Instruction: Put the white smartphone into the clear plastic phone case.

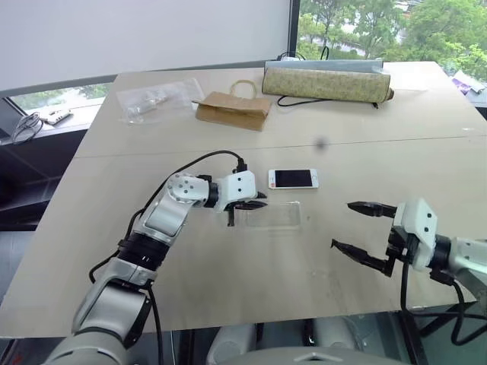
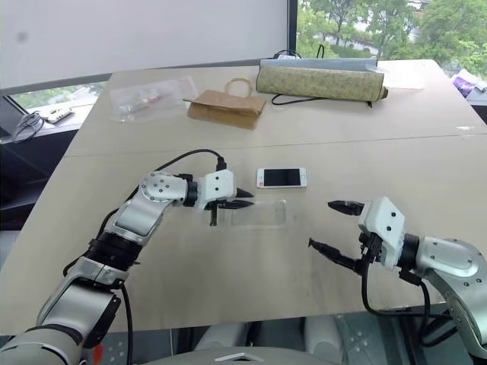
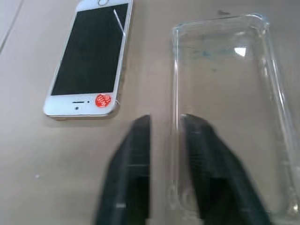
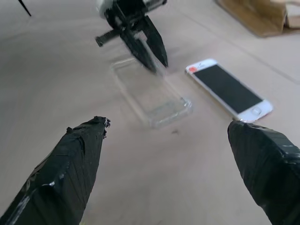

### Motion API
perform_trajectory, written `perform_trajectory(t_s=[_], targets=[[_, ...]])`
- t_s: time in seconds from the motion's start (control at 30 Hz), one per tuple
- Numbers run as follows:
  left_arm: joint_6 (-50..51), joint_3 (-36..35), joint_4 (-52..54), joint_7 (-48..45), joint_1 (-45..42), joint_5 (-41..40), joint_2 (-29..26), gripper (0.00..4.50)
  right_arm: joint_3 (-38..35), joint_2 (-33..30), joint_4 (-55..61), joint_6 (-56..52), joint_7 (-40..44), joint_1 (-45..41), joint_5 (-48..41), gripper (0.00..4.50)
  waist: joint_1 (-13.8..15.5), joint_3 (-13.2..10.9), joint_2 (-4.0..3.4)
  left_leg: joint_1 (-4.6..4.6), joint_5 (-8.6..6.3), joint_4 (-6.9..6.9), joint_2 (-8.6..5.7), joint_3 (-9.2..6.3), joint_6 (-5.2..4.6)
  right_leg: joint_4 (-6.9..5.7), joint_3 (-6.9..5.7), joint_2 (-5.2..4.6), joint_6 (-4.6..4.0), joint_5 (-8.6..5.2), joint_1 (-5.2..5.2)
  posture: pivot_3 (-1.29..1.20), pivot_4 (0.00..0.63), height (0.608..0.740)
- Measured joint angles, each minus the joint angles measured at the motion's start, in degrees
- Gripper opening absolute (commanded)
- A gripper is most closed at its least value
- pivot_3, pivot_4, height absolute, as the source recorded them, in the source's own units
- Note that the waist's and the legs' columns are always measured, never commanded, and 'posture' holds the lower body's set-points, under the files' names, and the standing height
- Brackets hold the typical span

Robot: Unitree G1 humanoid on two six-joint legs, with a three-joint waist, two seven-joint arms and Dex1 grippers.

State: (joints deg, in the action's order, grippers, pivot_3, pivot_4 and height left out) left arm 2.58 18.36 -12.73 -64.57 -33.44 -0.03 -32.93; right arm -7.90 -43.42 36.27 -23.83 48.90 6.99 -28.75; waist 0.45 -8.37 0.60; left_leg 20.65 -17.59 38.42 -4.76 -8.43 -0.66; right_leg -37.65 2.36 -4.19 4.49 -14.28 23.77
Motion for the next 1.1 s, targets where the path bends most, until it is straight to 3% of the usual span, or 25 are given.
perform_trajectory(t_s=[0.1, 0.13, 0.17, 0.33, 0.53, 0.87, 1.1], targets=[[1.2, -0.7, 0.7, 0.0, 0.3, -0.5, -0.3, 3.92, 1.8, 0.7, -0.9, -1.7, -1.7, -2.4, 0.6, 4.5, 0.1, 0.0, 0.0, 0.04, 0.0, -0.01, 0.0, -0.01, 0.0, 0.02, 0.0, -0.01, 0.0, 0.0, 0.02, 0.0, 0.15, 0.74], [2.3, -2.1, 2.0, 0.0, 1.2, -1.9, -0.5, 4.33, 2.7, 0.7, -1.3, -2.8, -2.2, -3.8, 0.7, 4.5, 0.0, 0.0, 0.0, 0.04, 0.0, 0.0, 0.0, 0.01, 0.0, 0.03, 0.02, -0.01, 0.0, 0.0, 0.04, 0.0, 0.15, 0.74], [4.0, -3.9, 4.6, -0.1, 2.6, -3.9, -0.9, 4.46, 3.7, 0.5, -1.5, -4.6, -2.8, -5.6, 0.8, 4.5, -0.4, 0.0, 0.0, 0.05, 0.0, -0.01, 0.01, 0.0, 0.0, 0.02, 0.04, -0.03, 0.0, 0.0, 0.06, 0.0, 0.15, 0.74], [18.9, -13.9, 24.2, 2.0, 13.5, -16.9, -3.5, 4.46, 10.4, -1.8, -7.7, -13.4, -5.5, -19.3, 5.3, 4.5, -1.7, 0.0, -0.02, 0.02, 0.0, -0.05, 0.02, 0.02, 0.0, 0.0, 0.2, -0.06, -0.01, 0.0, 0.14, 0.0, 0.15, 0.74], [30.4, -24.1, 40.4, 12.0, 28.1, -26.5, -2.8, 4.46, 20.5, -0.4, -22.4, -12.9, 0.7, -36.3, 10.9, 4.5, -1.4, 0.0, -0.03, 0.03, 0.0, -0.09, 0.04, 0.0, 0.01, 0.01, 0.14, -0.05, -0.02, 0.0, 0.17, 0.0, 0.15, 0.74], [37.0, -39.8, 55.2, 23.3, 46.6, -38.3, -1.2, 4.46, 32.6, 7.1, -52.7, 0.9, 10.9, -53.6, 23.9, 4.5, -1.2, 0.0, -0.04, 0.07, -0.01, -0.13, 0.02, 0.02, 0.02, 0.12, 0.09, -0.29, -0.04, 0.01, 0.18, 0.0, 0.15, 0.74], [37.0, -41.2, 57.7, 27.8, 49.5, -40.7, -1.0, 4.46, 34.4, 14.0, -69.3, 8.7, 14.1, -61.2, 29.9, 4.5, -1.3, 0.0, -0.05, 0.07, -0.01, -0.15, 0.01, 0.04, 0.02, 0.13, 0.12, -0.29, -0.05, 0.01, 0.2, 0.0, 0.15, 0.74]])
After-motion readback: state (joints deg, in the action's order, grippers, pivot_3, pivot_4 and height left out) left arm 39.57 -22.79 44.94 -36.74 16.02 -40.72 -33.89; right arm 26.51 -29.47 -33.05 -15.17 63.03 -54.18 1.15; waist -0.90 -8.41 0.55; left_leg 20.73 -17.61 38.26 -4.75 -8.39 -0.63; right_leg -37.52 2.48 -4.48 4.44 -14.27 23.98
